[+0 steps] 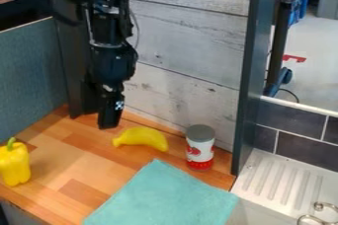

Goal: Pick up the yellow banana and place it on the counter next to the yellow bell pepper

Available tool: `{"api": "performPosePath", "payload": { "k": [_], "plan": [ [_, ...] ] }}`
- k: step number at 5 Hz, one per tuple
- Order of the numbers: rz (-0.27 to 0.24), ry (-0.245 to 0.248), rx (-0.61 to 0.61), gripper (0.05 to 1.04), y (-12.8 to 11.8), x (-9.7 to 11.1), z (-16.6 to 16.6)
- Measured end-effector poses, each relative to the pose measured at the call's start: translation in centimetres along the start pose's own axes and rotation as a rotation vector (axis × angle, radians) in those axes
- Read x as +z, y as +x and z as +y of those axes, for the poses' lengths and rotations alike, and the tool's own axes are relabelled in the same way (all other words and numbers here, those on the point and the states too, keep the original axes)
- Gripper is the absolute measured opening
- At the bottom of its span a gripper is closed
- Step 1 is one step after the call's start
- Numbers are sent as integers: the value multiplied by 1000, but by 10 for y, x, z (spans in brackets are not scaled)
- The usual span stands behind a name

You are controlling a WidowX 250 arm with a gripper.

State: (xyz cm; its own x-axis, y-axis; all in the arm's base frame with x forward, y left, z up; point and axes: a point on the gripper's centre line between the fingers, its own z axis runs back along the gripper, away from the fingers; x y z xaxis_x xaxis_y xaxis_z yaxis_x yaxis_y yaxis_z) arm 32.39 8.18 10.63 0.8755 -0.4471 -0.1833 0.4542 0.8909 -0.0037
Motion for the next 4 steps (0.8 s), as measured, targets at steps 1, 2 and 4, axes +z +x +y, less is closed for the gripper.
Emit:
{"api": "performPosePath", "payload": {
  "k": [1, 2, 4],
  "plan": [
    [33, -4, -117, 1003, 7, -7, 8],
    [30, 56, -189, 1003, 16, -16, 21],
    [-93, 208, -323, 1003, 48, -15, 33]
  ]
}}
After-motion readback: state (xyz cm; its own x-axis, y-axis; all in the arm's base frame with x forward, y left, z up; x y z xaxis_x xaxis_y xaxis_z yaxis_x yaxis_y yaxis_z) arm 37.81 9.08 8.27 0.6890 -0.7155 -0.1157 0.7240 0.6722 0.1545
